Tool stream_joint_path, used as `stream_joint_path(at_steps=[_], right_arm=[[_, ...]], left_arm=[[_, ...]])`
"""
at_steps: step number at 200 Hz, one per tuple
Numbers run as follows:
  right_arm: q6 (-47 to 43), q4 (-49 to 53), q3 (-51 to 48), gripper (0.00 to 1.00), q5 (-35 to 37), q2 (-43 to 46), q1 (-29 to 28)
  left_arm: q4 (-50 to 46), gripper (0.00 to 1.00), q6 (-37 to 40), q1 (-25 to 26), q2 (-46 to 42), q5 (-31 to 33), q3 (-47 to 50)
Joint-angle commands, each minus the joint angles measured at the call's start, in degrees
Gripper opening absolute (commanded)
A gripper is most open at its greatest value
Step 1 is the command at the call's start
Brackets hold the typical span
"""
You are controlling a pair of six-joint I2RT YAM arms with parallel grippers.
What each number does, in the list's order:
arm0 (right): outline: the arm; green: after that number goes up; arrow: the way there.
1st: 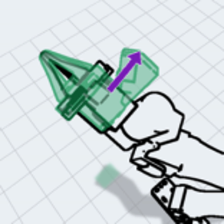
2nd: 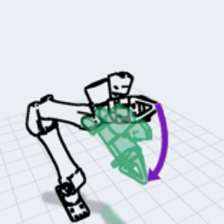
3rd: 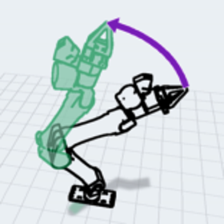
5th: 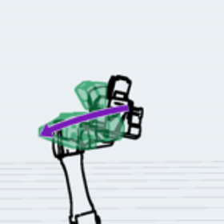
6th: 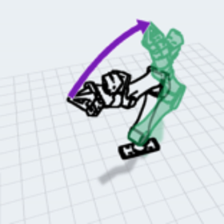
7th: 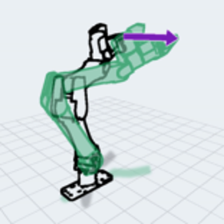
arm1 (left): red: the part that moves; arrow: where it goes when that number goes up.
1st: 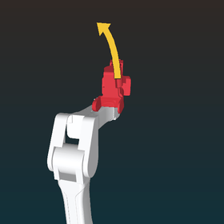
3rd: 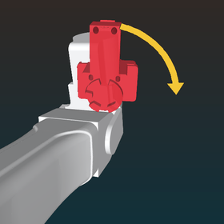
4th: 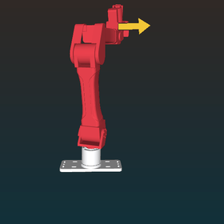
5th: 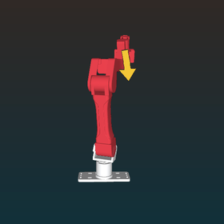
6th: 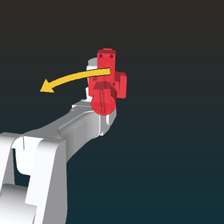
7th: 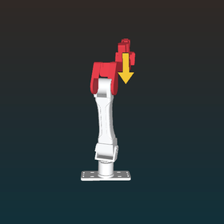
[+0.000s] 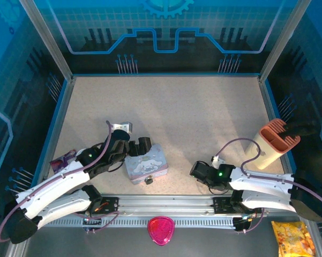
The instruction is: Unlock a padlock with a key
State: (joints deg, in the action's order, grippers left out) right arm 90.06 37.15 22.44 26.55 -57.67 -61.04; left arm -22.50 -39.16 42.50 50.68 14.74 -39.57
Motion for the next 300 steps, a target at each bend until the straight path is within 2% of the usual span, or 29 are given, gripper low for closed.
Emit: stream_joint_path(at_steps=[1, 27, 54, 115, 171, 215, 241, 260, 277, 300], right_arm=[[-2.3, -2.5, -2.0, 0.03, 0.7, 3.5, 0.7], [-5.9, -7.7, -4.8, 0.0, 1.5, 9.0, 1.1], [-14.3, -15.8, -7.8, 0.0, 3.0, 15.2, 1.1], [-27.3, -26.6, -12.2, 0.0, 6.4, 26.0, 1.3], [-37.8, -36.3, -12.6, 0.0, 6.9, 26.5, 1.3], [-45.1, -37.7, -6.9, 0.0, 4.6, 24.8, 1.7], [-46.9, -40.2, -4.7, 0.0, 2.6, 24.5, 2.6], [-46.9, -41.7, -2.5, 0.0, 0.6, 23.7, 4.1], [-45.9, -41.2, 0.8, 0.0, -2.4, 22.6, 6.2], [-43.1, -36.7, 7.0, 0.0, -6.6, 20.0, 9.2]], left_arm=[[1.4, 0.99, -1.4, 0.3, 0.1, -0.3, 0.3], [1.7, 0.99, -2.1, 0.4, 0.3, -1.1, 0.1], [2.3, 0.99, -3.5, 0.3, 0.7, -2.5, -0.1], [5.9, 0.99, -7.8, 0.6, 4.3, -8.0, -1.2], [9.2, 0.92, -10.8, 2.2, 7.8, -10.9, -2.4], [8.8, 0.89, -6.5, 2.6, 8.4, -10.1, -3.9], [14.3, 0.88, -8.6, 2.6, 8.7, -13.5, -2.8], [22.5, 0.86, -9.7, 2.6, 9.6, -18.0, -0.6], [25.8, 0.87, -7.7, 2.6, 10.0, -19.2, 0.3], [38.5, 0.88, -2.9, 2.6, 9.8, -21.8, 4.7]])
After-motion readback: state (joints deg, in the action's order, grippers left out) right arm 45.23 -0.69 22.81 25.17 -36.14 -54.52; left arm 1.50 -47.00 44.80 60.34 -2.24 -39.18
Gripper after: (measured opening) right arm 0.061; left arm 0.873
